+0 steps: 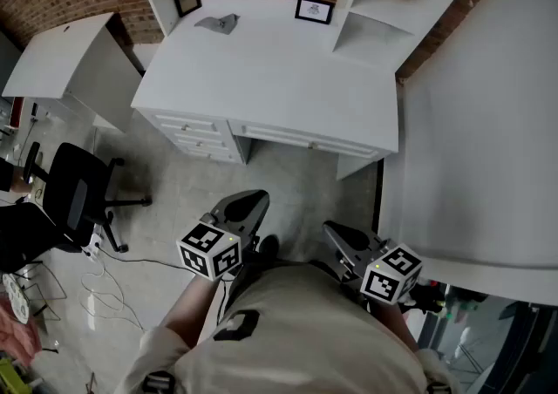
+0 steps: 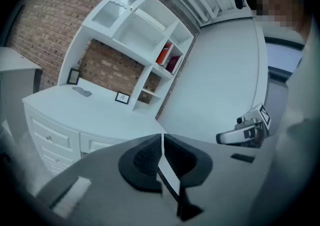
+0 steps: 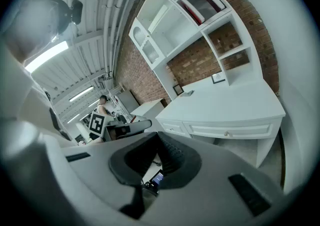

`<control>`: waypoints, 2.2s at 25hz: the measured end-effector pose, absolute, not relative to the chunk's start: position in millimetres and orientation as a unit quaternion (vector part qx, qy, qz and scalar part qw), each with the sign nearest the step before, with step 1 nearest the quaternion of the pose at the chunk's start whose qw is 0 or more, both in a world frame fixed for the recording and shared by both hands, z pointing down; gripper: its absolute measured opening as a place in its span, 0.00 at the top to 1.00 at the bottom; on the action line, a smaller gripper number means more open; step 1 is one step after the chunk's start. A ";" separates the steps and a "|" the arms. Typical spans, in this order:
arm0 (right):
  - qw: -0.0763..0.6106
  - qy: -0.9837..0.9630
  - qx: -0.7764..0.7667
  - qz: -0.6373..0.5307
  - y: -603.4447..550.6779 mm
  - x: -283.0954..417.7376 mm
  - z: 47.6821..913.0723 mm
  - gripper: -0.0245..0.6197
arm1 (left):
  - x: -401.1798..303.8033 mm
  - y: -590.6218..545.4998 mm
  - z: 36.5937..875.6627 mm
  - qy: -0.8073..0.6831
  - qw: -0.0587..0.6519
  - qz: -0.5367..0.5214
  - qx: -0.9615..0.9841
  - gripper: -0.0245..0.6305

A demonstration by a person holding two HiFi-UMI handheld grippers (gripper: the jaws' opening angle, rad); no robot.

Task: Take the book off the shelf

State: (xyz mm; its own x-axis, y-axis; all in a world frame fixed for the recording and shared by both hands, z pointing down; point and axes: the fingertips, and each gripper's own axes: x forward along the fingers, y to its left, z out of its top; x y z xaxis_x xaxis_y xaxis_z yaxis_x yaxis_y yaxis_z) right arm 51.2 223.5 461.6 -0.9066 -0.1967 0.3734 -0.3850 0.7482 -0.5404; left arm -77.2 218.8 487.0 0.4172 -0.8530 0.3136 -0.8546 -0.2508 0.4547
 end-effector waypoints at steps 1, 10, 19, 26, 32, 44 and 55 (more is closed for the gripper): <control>0.144 -0.927 0.156 0.311 221.3 54.8 461.9 0.95 | -80.0 216.3 485.4 -0.548 0.280 -0.001 0.788 0.94; 0.102 -0.929 0.173 0.311 229.9 129.5 458.9 0.95 | -33.8 228.1 479.4 -0.574 0.251 0.007 0.780 0.94; 0.115 -0.934 0.146 0.304 265.4 176.0 470.6 0.95 | 48.1 248.5 478.3 -0.544 0.242 0.026 0.803 0.94; 0.104 -0.920 0.144 0.350 270.4 194.6 483.9 0.95 | 107.8 267.1 488.0 -0.504 0.257 0.044 0.823 0.94; 0.128 -0.919 0.125 0.351 265.4 169.3 488.8 0.95 | 91.8 265.8 490.7 -0.510 0.267 0.041 0.817 0.94; 0.185 -0.923 0.081 0.328 253.7 88.2 491.6 0.95 | 12.6 258.2 511.0 -0.537 0.304 0.024 0.786 0.94; 0.169 -0.911 0.097 0.363 234.7 18.1 510.8 0.95 | -18.2 228.5 511.2 -0.498 0.276 0.075 0.819 0.94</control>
State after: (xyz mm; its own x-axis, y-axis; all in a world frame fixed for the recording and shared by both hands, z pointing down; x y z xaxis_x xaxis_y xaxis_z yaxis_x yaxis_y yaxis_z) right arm 18.1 234.7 510.8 -0.9240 -0.0542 0.3784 -0.2996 0.7176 -0.6288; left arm -18.2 228.5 511.2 0.4929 -0.7737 0.3980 -0.8569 -0.3522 0.3764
